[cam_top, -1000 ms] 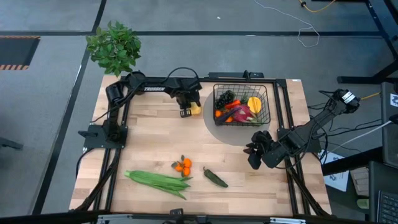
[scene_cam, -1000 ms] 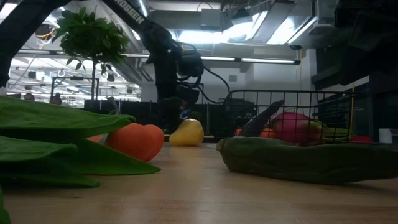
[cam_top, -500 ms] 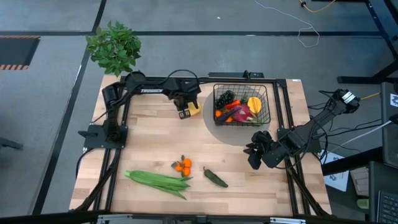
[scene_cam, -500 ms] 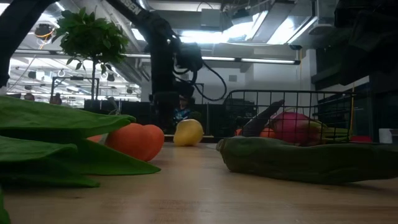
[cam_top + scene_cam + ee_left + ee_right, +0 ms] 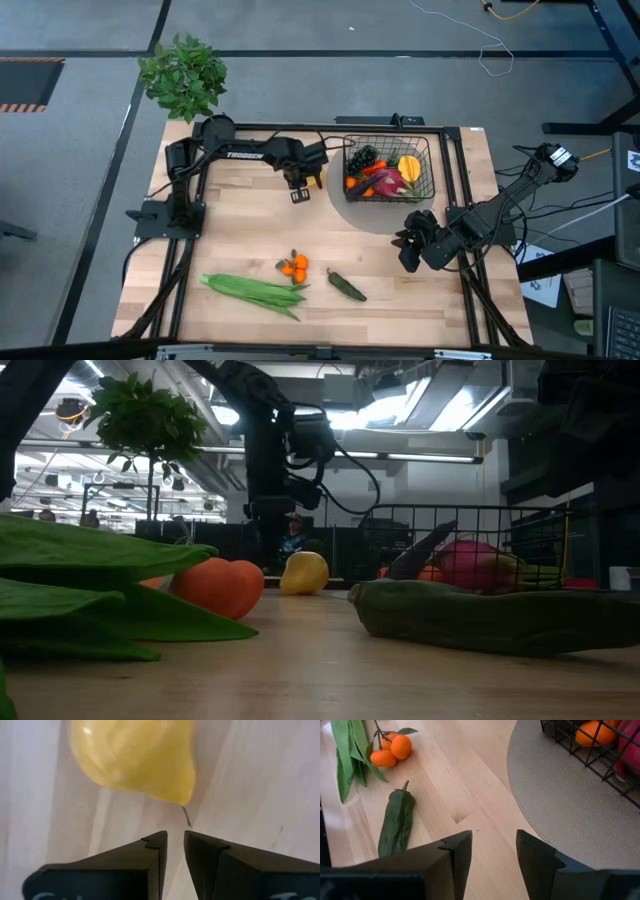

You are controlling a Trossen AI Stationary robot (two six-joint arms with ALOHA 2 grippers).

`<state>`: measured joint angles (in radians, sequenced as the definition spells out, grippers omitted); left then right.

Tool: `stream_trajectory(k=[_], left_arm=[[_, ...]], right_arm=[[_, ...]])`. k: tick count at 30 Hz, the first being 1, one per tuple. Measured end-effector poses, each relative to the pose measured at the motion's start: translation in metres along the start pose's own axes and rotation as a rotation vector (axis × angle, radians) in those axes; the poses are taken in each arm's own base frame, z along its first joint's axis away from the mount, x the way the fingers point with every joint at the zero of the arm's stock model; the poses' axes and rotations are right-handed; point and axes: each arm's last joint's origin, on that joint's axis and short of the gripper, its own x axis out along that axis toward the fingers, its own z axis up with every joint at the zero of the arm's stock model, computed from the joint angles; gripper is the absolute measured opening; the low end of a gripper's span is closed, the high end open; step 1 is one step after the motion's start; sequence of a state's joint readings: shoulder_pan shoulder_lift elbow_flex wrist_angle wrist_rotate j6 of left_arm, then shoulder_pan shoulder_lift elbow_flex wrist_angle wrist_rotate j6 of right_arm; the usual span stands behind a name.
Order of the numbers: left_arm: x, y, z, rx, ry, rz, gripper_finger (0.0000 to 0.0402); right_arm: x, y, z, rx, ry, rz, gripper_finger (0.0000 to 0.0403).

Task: Build produce basket
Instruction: Put the pear into the wire basket

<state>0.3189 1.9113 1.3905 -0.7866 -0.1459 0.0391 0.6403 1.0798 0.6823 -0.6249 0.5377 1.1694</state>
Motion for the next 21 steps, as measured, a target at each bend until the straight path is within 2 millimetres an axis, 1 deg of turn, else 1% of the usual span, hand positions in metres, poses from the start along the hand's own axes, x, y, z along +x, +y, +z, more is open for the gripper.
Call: stream_trajectory(k=[4, 7, 11, 17, 21], left_arm=[[-0.001, -0.006, 0.000, -0.037, -0.002, -0.006, 0.0055], [-0.001, -0.006, 0.000, -0.072, -0.002, -0.006, 0.0065], [0.000, -0.002, 0.000, -0.134, 0.004, -0.012, 0.0093], [0.000, 0.004, -0.001, -0.175, 0.005, -0.011, 0.0146], [0.002, 0.008, 0.000, -0.218, 0.001, -0.037, 0.0163]], right_arm=[[0.000, 0.000, 0.000, 0.000, 0.000, 0.000, 0.0143], [0.000, 0.000, 0.000, 0.000, 0.000, 0.000, 0.0143], [0.000, 0.000, 0.000, 0.000, 0.000, 0.000, 0.0143], [0.000, 0.000, 0.000, 0.000, 0.000, 0.000, 0.0143], [0.000, 0.000, 0.000, 0.000, 0.000, 0.000, 0.0143]])
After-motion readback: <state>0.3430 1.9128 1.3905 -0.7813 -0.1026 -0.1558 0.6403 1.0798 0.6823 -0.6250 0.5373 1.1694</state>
